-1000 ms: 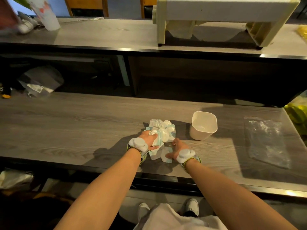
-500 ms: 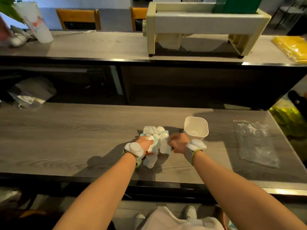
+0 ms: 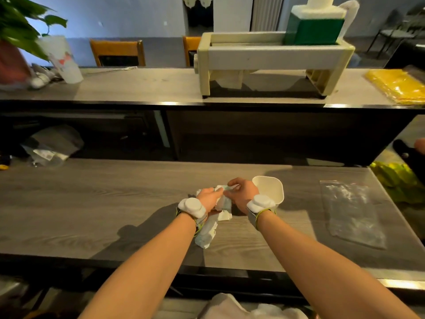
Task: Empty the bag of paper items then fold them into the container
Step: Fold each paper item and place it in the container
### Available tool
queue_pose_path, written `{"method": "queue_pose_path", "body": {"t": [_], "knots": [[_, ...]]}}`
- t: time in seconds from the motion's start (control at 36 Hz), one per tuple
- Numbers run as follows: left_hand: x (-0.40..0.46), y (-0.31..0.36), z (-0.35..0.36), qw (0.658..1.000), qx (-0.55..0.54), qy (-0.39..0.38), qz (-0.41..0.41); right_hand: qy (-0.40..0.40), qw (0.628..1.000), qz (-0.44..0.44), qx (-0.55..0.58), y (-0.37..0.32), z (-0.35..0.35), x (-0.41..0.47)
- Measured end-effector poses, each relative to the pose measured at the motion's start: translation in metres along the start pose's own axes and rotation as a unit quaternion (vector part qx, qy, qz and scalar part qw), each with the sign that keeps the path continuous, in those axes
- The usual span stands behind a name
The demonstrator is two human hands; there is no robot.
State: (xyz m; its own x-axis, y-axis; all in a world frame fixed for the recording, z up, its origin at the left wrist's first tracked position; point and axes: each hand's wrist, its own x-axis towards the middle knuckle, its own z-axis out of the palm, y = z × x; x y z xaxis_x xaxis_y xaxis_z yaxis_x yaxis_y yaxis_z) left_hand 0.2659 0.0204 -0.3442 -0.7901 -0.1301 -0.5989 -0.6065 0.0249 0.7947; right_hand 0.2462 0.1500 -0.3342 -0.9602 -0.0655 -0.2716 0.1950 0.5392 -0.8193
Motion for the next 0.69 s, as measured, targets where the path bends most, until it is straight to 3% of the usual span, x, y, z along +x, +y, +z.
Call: {"method": "queue_pose_path", "body": {"t": [0.28,0.42,0.5,0.69], "knots": [[0.005,0.058,0.039,0.994,0.062,0.041,0.074,0.028,0.998,0.061,0.021,-0.02,-0.056,0.022],[0.007,0.071,0.069,0.996,0.041,-0.004,0.076,-0.005,0.996,0.082,0.044,-0.016,-0.088,0.014],[0.012,0.071,0.083,0.994,0.072,-0.019,0.077,0.006,0.994,0.105,0.042,-0.003,-0.105,0.014],[0.057,0.049,0.078,0.977,0.202,0.029,0.06,0.07,0.976,0.204,0.037,0.028,-0.129,0.017]]}}
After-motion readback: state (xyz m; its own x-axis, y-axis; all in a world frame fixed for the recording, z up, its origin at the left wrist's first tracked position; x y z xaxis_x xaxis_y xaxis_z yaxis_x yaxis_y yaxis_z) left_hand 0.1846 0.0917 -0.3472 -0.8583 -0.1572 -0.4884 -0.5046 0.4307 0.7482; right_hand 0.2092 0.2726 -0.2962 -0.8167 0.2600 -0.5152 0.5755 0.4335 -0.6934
